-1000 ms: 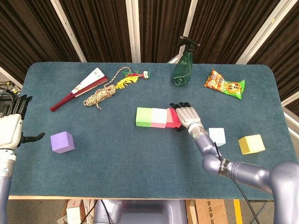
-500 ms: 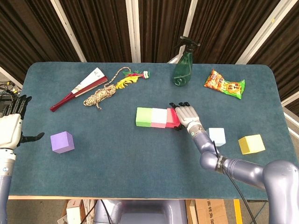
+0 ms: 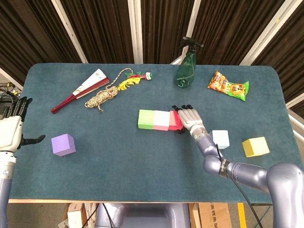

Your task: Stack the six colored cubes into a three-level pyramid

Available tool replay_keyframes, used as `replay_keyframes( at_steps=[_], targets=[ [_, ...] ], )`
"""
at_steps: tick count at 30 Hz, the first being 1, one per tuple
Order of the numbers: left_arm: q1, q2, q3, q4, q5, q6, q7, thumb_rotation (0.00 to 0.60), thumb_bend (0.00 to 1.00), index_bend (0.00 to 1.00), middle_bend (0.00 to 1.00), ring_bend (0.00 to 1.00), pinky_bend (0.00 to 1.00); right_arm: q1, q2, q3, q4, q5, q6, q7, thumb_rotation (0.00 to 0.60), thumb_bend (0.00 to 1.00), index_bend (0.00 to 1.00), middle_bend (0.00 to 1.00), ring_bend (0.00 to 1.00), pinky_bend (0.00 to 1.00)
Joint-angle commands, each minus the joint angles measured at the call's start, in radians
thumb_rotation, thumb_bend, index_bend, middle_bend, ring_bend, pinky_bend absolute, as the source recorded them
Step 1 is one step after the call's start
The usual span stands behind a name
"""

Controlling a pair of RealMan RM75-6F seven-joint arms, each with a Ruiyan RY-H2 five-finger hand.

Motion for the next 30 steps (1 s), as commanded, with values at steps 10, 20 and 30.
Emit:
replay_keyframes(
  at_steps=[10,20,30],
  targets=[
    [0.001,0.003,0.0,0.001,0.001,-0.002,-0.006,0.6,0.13,0.0,0.0,0.01,0.08,0.009,0.003,-0.012,-0.01,0.013,0.01,-0.001,0.6,0.3,0.0,0.25,0.09,0.0],
    [0.002,0.005,0.0,0.002,0.002,-0.005,-0.011,0.6,0.13,0.0,0.0,0.01,0.08,0.015,0.004,-0.024,-0.014,0.028,0.019,-0.008,0.6,0.3,0.0,0.25,0.09,0.0],
    [0.003,0.007,-0.001,-0.001,0.007,-0.002,-0.013,0.6,0.13,0.0,0.0,0.01,0.08,0.016,0.011,-0.027,-0.033,0.03,0.023,-0.005,0.6,0.3,0.0,0.25,0.09,0.0]
  ],
)
